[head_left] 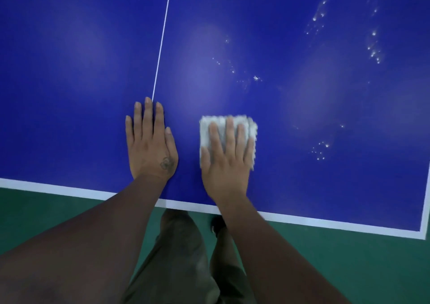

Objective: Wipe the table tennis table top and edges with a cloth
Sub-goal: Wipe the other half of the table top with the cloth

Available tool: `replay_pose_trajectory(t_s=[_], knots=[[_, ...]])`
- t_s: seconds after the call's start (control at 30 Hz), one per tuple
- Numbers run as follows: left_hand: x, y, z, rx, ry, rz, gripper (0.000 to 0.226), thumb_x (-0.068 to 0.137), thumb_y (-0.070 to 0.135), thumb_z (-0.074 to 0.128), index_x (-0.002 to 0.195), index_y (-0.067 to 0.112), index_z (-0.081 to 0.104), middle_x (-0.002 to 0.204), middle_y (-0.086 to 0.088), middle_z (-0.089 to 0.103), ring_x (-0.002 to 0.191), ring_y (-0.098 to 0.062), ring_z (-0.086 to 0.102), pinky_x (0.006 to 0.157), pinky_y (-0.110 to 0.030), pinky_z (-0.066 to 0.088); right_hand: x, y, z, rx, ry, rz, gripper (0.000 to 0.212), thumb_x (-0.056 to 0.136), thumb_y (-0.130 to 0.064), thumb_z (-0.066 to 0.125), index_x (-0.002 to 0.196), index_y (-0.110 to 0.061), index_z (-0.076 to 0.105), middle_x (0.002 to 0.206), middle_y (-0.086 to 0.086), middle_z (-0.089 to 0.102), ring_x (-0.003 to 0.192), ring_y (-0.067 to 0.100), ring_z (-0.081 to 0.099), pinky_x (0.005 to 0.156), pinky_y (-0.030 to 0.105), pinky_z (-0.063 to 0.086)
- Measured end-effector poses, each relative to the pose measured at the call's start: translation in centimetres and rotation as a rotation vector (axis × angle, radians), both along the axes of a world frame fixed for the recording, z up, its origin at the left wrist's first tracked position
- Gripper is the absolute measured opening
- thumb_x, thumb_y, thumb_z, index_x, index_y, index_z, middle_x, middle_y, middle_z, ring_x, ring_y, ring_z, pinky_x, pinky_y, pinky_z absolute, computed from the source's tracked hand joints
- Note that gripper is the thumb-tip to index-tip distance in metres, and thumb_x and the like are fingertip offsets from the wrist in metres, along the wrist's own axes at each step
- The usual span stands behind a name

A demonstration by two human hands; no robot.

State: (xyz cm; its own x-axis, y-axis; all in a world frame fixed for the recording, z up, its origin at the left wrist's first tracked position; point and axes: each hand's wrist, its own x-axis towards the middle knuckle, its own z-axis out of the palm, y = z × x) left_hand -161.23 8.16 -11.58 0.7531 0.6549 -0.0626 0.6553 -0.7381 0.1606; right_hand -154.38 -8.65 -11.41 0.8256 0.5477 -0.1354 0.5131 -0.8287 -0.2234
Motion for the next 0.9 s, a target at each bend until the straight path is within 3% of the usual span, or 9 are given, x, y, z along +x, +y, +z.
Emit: replay_pose_trajectory(t_s=[0.17, 0.23, 0.4, 0.53, 0.7, 0.9], knots=[[-0.2, -0.1, -0.1, 0.024, -0.047, -0.007, 0.060, 0.115, 0.033, 0.024, 0.171, 0.012, 0.023, 0.179, -0.009, 0.017, 0.167, -0.029, 0.009, 0.136, -0.051, 0.007, 7.4, 6.3, -0.2, -0.018, 0.028, -0.104, 0.064, 0.112, -0.052, 0.018, 0.172, -0.033, 0.007, 0.181, 0.003, -0.004, 0.166, 0.030, -0.008, 0.133, 0.055, -0.006], [-0.2, -0.1, 0.0, 0.017, -0.056, 0.000, 0.059, 0.115, 0.032, 0.024, 0.170, 0.012, 0.025, 0.179, -0.009, 0.019, 0.167, -0.030, 0.011, 0.135, -0.051, 0.008, 7.2, 5.8, 0.0, -0.042, 0.028, -0.083, 0.063, 0.113, -0.052, 0.016, 0.172, -0.033, 0.005, 0.181, 0.003, -0.006, 0.166, 0.029, -0.009, 0.133, 0.055, -0.006], [-0.5, -1.8, 0.2, -0.010, -0.096, 0.018, 0.059, 0.116, 0.027, 0.024, 0.169, 0.000, 0.019, 0.178, -0.016, 0.017, 0.166, -0.031, 0.014, 0.134, -0.052, 0.014, -0.5, -5.1, 0.8, -0.049, 0.026, 0.001, 0.061, 0.115, -0.048, 0.026, 0.172, -0.029, 0.015, 0.181, 0.006, 0.004, 0.167, 0.031, -0.002, 0.133, 0.058, 0.010], [-0.8, -8.4, 0.8, -0.098, -0.188, 0.008, 0.058, 0.116, 0.021, 0.030, 0.167, -0.004, 0.021, 0.177, -0.019, 0.021, 0.165, -0.033, 0.019, 0.134, -0.054, 0.017, -3.7, -14.9, 1.4, -0.121, 0.073, -0.056, 0.064, 0.115, -0.050, 0.025, 0.173, -0.031, 0.007, 0.181, 0.005, -0.002, 0.167, 0.031, -0.002, 0.131, 0.062, 0.017], [4.0, -16.5, 1.2, -0.198, -0.168, -0.007, 0.062, 0.114, 0.026, 0.033, 0.167, -0.003, 0.022, 0.177, -0.018, 0.019, 0.166, -0.032, 0.013, 0.135, -0.053, 0.013, 4.1, -16.2, 0.9, -0.132, 0.015, -0.134, 0.063, 0.113, -0.049, 0.027, 0.172, -0.030, 0.014, 0.180, 0.007, 0.007, 0.167, 0.031, 0.004, 0.133, 0.059, 0.012], [6.1, -18.4, -0.4, -0.051, -0.025, -0.010, 0.067, 0.115, 0.040, 0.023, 0.170, 0.003, 0.016, 0.180, -0.013, 0.008, 0.168, -0.029, 0.002, 0.136, -0.052, 0.008, 15.6, -13.4, 0.1, -0.111, 0.020, -0.267, 0.064, 0.111, -0.052, 0.015, 0.172, -0.033, 0.006, 0.181, 0.002, -0.005, 0.167, 0.026, -0.006, 0.134, 0.053, -0.003]])
